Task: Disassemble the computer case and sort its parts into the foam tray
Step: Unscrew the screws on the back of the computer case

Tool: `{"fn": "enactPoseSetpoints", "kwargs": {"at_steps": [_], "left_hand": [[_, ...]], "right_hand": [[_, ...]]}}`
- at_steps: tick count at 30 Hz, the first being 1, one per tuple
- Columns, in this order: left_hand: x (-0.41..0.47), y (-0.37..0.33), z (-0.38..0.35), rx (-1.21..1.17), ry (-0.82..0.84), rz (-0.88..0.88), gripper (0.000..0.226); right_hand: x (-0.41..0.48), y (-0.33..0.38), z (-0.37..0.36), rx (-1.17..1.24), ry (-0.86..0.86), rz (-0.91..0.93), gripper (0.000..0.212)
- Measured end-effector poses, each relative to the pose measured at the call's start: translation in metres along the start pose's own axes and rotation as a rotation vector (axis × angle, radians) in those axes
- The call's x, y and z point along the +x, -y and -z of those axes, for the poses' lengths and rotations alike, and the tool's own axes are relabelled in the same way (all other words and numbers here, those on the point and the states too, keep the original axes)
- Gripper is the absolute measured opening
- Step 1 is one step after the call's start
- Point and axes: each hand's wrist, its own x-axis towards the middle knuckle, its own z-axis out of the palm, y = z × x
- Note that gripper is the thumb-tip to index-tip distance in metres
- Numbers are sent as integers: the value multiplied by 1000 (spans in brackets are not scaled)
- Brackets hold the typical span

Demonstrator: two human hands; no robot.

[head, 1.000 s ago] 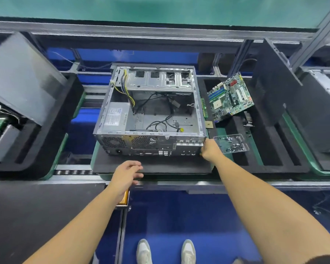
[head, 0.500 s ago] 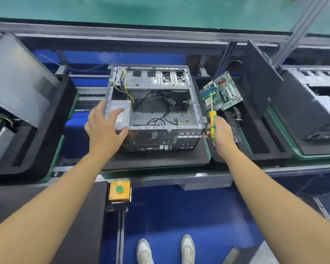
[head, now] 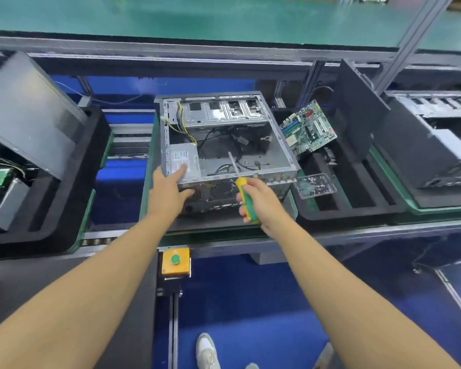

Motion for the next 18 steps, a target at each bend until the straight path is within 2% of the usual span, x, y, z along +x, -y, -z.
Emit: {"fn": "enactPoseSetpoints", "kwargs": {"at_steps": [3,5,7,9,12,14,18], "left_hand": [[-13,-7,-12,29,24,-8,68],[-10,-9,-8,122,77,-15,69],[-3,-14,-1,425,11,-122,72],[5,-20,3,641,-20,-329,76],[7,-19,-3,643,158,-431,88],[4,-14,-9,592,147,-430,80],[8,-14,-9,495,124,-402,60]], "right_hand": [[-21,-20,-15,-45,57,-41,27],[-40,-36,-17,-29,90,-76,21],[-54,-50,-16,-51,108,-106,16],[-58,-61,-18,-96,99,-111,15],[-52,-65,-26,-137,80,-78,29],[-47,-66,-33,-131,89,-54,37],[-39,-66,-43,-99,73,-29,40]]}}
